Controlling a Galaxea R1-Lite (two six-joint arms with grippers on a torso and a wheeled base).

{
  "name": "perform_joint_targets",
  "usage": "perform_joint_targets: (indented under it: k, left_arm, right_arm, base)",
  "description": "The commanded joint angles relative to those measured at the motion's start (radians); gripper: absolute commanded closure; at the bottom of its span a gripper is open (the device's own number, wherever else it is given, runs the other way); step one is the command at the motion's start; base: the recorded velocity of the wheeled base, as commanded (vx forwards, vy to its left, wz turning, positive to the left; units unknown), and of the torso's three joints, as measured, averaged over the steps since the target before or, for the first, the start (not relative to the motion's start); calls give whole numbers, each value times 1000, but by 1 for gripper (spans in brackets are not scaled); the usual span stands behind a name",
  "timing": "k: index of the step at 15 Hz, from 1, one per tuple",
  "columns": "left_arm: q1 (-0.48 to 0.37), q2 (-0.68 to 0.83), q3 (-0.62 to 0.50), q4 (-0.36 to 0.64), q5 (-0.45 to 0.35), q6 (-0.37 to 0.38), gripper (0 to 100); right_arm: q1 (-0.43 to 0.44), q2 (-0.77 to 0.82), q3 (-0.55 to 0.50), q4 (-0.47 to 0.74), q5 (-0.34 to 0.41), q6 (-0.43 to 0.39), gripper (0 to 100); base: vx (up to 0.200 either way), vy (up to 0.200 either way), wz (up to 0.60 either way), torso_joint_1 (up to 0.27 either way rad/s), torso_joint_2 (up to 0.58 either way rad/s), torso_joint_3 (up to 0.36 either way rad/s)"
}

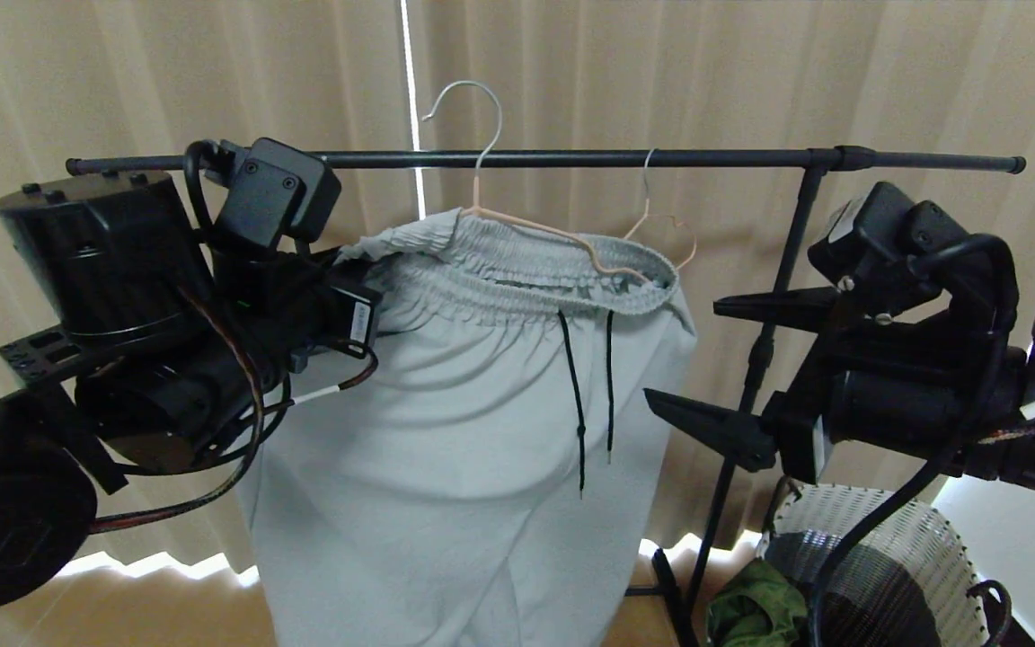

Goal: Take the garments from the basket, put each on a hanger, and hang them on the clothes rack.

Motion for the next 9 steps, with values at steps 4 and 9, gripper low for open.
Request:
perform_joint_targets:
  k: [4,9]
  left_arm:
    - [-63,29,7,-9,-4,6,100]
    - [-103,26,66,-69,-6,12,100]
  right_arm:
    - [-46,78,-38,-137,-3,-115,0]
    - [-111,164,-60,-239,0,-158,0]
  base:
    - [0,0,0,0,0,0]
    - [0,0,0,0,0,0]
